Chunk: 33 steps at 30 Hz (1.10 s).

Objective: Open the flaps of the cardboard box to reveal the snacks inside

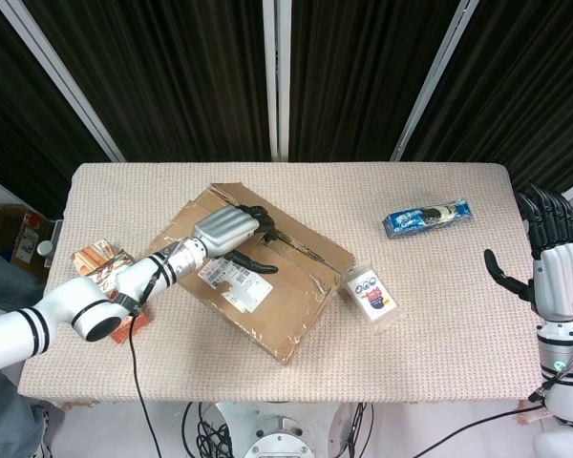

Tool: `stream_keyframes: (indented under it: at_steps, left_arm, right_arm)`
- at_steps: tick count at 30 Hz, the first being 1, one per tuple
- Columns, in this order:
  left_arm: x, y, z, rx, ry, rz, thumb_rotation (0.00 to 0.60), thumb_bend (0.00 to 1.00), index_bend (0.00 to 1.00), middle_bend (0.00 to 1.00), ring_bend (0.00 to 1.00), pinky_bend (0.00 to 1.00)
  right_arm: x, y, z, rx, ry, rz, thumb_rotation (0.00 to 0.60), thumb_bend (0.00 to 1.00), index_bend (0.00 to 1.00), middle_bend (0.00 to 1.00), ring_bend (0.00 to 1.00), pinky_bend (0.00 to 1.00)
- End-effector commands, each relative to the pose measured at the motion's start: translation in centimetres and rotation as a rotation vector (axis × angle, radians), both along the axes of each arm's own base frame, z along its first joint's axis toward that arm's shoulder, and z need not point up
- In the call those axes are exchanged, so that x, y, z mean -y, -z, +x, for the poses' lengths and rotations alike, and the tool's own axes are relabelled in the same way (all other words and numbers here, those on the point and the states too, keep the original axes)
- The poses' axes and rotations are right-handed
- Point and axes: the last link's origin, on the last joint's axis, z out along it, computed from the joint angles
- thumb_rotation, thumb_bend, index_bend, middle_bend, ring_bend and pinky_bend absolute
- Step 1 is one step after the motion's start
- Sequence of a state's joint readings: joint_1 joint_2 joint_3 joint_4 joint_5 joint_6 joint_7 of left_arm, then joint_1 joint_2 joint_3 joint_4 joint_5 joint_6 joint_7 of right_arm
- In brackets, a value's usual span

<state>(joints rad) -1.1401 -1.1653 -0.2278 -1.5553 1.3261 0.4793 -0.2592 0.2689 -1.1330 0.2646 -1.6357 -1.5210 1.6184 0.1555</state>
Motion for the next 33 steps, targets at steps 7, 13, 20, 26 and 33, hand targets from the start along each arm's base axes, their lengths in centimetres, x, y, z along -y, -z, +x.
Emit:
stream_keyframes:
  at_steps: [7,13,20,26,33]
  left_arm:
    - [0.0,0.9,-0.4,-0.081,0.025,-0.011,0.093,0.00,0.33,0.24,0.09,0.20]
    - [-0.1,0.7,-0.4,-0.094,0.035,0.002,0.087,0.00,0.36,0.29,0.09,0.20]
    - [0.1,-0.2,-0.5,-0.104,0.043,0.018,0.079,0.00,0.45,0.38,0.09,0.20]
    - [0.3,-1.2,-0.6,-0.114,0.049,0.030,0.076,0.00,0.48,0.44,0.10,0.20]
    - [0.6,-3.3,-0.4,-0.100,0.042,0.058,0.077,0.00,0.52,0.49,0.11,0.20]
  right_arm:
    - [0.0,-0.3,-0.3,0.004,0.012,-0.003,0.600,0.25,0.00,0.00,0.00,0.00]
    - [0.2,-0.2,-0.5,0.007,0.016,0.007,0.600,0.25,0.00,0.00,0.00,0.00]
    - [0.4,0.0,-0.5,0.010,0.024,0.013,0.600,0.25,0.00,0.00,0.00,0.00]
    - [0.5,0.2,-0.5,0.013,0.032,0.018,0.600,0.25,0.00,0.00,0.00,0.00]
    - [0.5,0.5,-0.2,0.014,0.027,0.025,0.600,0.25,0.00,0.00,0.00,0.00]
